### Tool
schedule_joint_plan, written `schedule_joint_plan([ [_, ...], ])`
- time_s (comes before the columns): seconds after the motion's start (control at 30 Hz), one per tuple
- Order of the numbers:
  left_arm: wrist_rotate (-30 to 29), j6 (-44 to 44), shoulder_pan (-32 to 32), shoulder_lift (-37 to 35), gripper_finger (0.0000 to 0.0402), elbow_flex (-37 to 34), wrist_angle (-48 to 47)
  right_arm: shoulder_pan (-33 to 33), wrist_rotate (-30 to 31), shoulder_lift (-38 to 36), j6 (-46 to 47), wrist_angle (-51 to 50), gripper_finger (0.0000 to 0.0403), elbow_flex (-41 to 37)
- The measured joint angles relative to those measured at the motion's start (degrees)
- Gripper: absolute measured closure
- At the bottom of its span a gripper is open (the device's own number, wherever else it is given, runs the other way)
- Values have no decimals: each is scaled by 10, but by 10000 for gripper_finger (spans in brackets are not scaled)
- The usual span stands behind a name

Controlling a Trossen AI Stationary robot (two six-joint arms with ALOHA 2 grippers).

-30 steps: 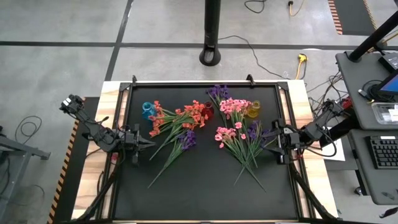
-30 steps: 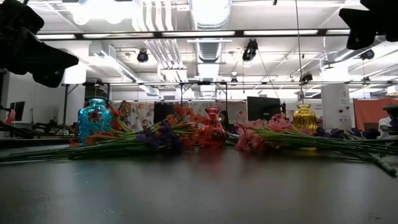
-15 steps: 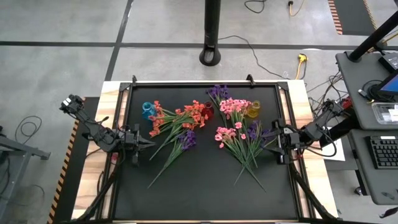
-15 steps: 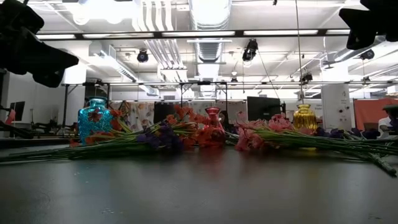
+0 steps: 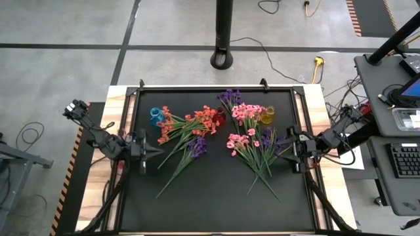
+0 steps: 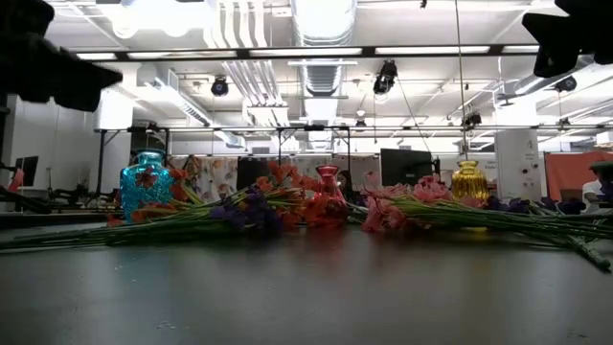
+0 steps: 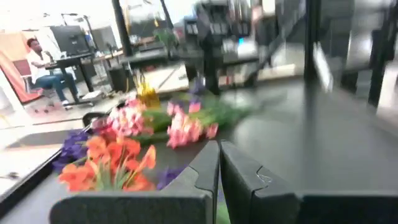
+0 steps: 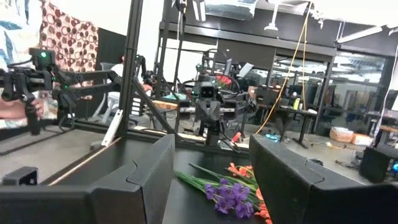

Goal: Sort flowers into vase by color
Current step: Put the bottom right pink flower into the red vase

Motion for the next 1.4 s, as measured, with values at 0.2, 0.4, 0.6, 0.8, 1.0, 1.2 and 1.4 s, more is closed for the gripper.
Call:
schedule_joint_plan([
  [0.2, -1, -223, 2, 2, 402, 0, 175, -3, 33, 2, 162, 62, 202, 0],
  [0.4, -21, -176, 2, 2, 402, 0, 331, -4, 79, 40, 253, 57, 202, 27],
  [0.6, -24, -103, 2, 2, 402, 0, 399, -5, 183, 114, 302, -49, 202, 116],
  [0.8, -24, -66, 3, 6, 402, 0, 393, -6, 216, 187, 456, -252, 202, 226],
  [1.0, 57, 70, 3, 13, 402, 0, 414, -7, 251, 248, 611, -407, 202, 290],
  [1.2, 62, 97, 5, 25, 402, 1, 419, -7, 257, 286, 616, -391, 202, 299],
  [1.4, -81, 53, 5, 80, 402, 38, 317, -8, 271, 310, 602, -359, 202, 300],
])
